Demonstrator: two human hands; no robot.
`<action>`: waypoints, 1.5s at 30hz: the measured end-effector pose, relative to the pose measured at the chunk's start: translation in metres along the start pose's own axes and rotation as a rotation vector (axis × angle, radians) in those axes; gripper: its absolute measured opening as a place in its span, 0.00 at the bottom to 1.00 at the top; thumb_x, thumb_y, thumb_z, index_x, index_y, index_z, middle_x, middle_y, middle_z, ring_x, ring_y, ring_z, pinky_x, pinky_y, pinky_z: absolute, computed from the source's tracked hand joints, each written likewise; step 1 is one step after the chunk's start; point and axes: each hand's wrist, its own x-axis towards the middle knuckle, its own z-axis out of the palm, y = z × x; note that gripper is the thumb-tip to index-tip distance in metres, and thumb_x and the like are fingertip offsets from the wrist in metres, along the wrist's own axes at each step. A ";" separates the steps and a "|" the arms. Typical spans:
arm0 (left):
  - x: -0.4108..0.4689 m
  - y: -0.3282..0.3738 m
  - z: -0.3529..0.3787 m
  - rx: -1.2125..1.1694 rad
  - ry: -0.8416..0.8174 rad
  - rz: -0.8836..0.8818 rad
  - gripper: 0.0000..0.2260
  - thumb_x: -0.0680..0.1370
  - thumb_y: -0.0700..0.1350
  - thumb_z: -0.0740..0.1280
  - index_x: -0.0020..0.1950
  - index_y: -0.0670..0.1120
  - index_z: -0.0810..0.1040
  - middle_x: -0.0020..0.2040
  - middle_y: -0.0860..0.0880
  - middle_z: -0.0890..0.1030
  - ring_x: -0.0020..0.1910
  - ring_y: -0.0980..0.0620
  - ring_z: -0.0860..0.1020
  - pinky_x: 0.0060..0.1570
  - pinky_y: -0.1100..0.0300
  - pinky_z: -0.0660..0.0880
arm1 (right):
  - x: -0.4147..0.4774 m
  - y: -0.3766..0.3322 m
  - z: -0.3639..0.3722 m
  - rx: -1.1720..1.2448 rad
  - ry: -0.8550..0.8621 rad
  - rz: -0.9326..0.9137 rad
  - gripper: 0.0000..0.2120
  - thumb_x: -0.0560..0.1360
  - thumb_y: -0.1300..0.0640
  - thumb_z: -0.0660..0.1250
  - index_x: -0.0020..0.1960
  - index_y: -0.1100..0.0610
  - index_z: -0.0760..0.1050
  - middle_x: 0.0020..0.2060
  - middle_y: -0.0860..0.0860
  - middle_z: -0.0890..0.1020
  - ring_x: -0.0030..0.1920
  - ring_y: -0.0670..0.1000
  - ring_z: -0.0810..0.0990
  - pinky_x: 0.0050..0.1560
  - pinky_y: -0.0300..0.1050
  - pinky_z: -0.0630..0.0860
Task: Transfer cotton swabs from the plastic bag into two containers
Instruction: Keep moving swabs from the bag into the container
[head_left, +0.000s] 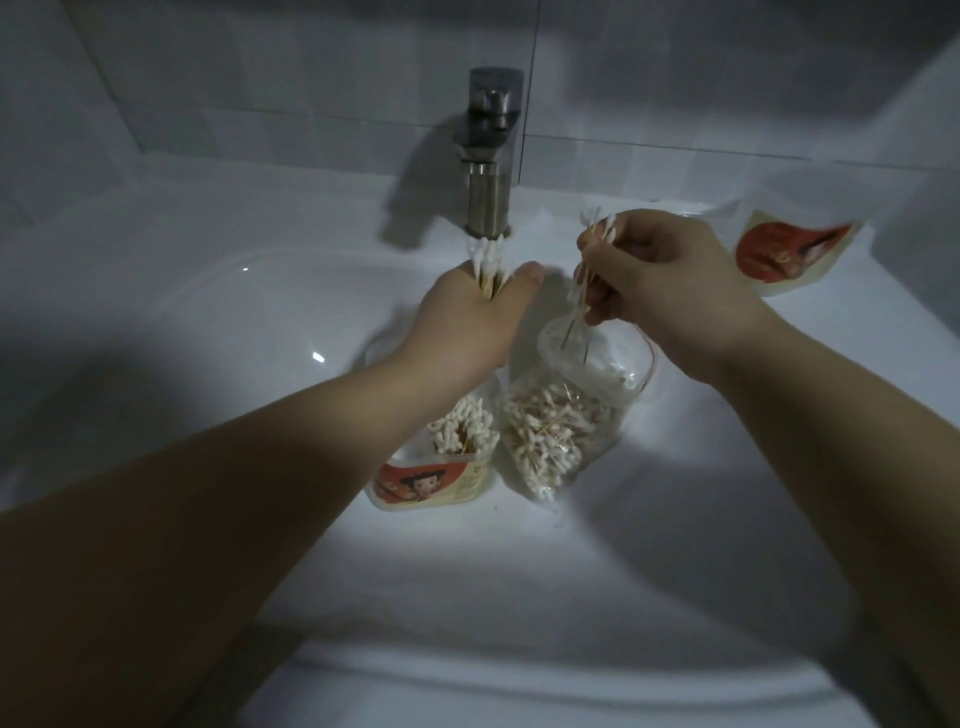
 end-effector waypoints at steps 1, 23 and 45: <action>-0.001 0.000 -0.001 0.022 -0.010 0.022 0.21 0.78 0.58 0.68 0.30 0.51 0.67 0.23 0.56 0.67 0.25 0.52 0.66 0.37 0.51 0.67 | 0.000 0.000 0.000 0.000 0.007 0.002 0.09 0.81 0.62 0.66 0.49 0.69 0.79 0.33 0.57 0.82 0.33 0.53 0.80 0.39 0.46 0.82; -0.010 0.011 0.004 -0.123 -0.248 -0.007 0.12 0.84 0.38 0.62 0.43 0.48 0.78 0.40 0.49 0.86 0.40 0.51 0.85 0.46 0.54 0.81 | -0.005 -0.010 0.006 0.285 -0.073 0.046 0.06 0.81 0.65 0.64 0.48 0.63 0.79 0.32 0.54 0.81 0.34 0.55 0.79 0.37 0.48 0.79; -0.010 0.008 0.001 0.048 -0.234 0.077 0.04 0.82 0.45 0.68 0.48 0.52 0.80 0.34 0.55 0.84 0.31 0.63 0.79 0.28 0.67 0.71 | -0.006 0.003 0.018 0.174 -0.075 0.060 0.10 0.81 0.65 0.65 0.49 0.74 0.75 0.39 0.71 0.80 0.35 0.63 0.79 0.38 0.55 0.81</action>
